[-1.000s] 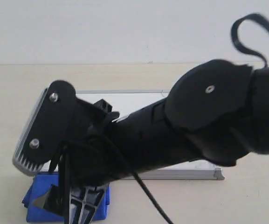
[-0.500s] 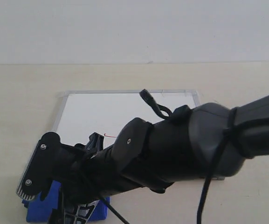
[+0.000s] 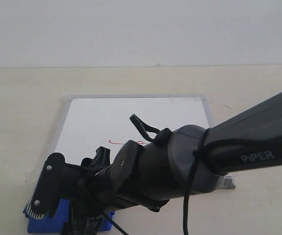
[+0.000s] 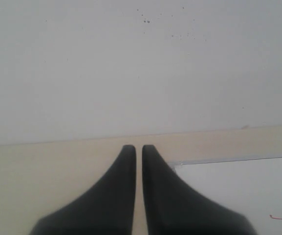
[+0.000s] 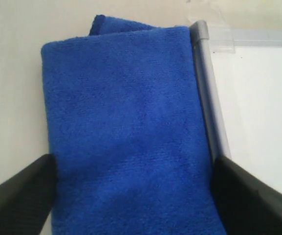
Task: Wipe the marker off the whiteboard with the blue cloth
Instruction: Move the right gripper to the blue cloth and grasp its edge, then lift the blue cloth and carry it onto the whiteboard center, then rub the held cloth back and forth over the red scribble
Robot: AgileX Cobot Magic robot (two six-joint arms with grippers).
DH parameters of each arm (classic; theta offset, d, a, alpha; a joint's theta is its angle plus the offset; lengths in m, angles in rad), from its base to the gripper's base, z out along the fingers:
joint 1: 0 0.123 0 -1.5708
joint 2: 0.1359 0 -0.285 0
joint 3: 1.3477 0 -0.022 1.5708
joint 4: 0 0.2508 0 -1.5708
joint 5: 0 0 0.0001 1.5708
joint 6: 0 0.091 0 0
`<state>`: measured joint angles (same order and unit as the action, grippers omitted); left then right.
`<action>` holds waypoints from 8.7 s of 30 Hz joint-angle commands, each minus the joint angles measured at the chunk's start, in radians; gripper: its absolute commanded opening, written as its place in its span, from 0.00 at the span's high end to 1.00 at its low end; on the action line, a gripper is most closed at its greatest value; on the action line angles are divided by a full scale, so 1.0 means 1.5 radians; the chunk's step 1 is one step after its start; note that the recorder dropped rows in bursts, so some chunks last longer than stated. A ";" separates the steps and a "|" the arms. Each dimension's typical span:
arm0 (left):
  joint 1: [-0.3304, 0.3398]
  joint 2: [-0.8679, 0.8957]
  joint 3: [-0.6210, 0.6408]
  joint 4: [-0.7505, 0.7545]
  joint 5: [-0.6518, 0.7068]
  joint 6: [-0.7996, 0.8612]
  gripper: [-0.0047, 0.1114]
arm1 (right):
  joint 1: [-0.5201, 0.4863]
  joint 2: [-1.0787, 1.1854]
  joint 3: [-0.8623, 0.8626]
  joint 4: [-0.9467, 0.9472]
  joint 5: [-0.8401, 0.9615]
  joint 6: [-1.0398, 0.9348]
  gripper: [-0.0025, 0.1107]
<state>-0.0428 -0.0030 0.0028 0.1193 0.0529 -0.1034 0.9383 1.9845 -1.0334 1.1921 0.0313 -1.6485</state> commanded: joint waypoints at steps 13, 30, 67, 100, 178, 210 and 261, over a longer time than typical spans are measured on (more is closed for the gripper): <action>-0.002 0.002 -0.002 -0.004 -0.001 -0.006 0.92 | 0.001 0.028 -0.002 -0.001 -0.032 -0.001 0.29; -0.002 0.002 -0.002 -0.004 -0.001 -0.006 0.92 | 0.001 0.048 -0.002 -0.001 0.052 -0.011 0.85; -0.002 0.002 -0.002 -0.004 -0.001 -0.006 0.92 | -0.334 -0.242 0.130 0.081 -0.090 0.072 0.98; -0.002 0.002 -0.002 -0.004 -0.001 -0.006 0.92 | -0.340 0.007 -0.021 0.088 0.340 0.137 0.98; -0.002 0.002 -0.002 -0.004 -0.001 -0.006 0.92 | -0.196 0.094 -0.150 -0.462 0.236 0.627 0.98; -0.002 0.002 -0.002 -0.004 -0.001 -0.006 0.92 | -0.124 0.177 -0.313 -0.639 0.340 0.772 0.98; -0.002 0.002 -0.002 -0.004 0.000 -0.006 0.92 | -0.247 0.175 -0.320 -0.735 0.383 0.886 0.98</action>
<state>-0.0428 -0.0030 0.0028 0.1193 0.0529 -0.1034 0.5011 2.2201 -1.5336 -0.2366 0.5486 -0.0540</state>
